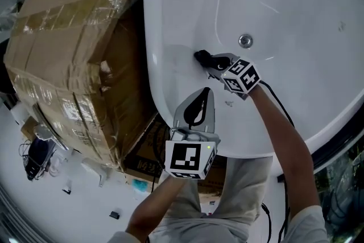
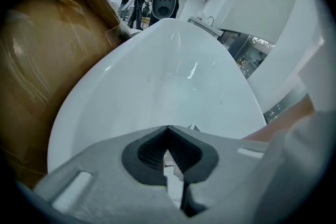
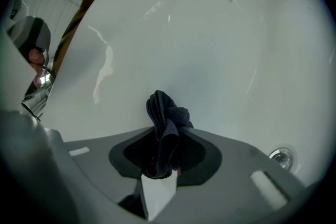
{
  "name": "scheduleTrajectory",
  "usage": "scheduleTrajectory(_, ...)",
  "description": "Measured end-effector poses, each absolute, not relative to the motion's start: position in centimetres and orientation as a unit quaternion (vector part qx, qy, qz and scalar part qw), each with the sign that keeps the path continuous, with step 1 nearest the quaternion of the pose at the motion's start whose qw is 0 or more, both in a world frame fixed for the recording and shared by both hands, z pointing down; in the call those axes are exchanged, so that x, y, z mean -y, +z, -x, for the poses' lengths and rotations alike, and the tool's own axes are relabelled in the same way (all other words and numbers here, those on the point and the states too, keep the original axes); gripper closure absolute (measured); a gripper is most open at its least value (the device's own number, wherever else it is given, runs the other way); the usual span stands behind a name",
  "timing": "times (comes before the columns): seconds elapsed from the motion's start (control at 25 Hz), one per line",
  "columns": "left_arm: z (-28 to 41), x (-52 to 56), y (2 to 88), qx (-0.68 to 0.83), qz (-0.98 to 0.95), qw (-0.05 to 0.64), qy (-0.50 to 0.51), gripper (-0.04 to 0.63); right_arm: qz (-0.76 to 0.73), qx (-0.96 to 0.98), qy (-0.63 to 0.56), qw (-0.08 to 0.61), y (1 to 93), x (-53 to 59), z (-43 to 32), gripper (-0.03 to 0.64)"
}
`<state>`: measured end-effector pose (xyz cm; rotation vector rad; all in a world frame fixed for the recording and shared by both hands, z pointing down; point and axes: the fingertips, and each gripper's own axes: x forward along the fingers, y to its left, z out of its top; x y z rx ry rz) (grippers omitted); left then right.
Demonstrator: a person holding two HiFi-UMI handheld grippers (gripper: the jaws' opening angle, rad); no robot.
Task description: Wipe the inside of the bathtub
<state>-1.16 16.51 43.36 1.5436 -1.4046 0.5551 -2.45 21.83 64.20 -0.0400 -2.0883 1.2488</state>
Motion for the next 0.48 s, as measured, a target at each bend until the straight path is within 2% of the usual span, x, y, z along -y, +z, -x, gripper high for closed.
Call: scheduleTrajectory(0.48, 1.5, -15.5, 39.3, 0.583, -0.637, 0.453, 0.222, 0.597, 0.048, 0.814, 0.490, 0.307, 54.8, -24.8, 4.0, 0.509)
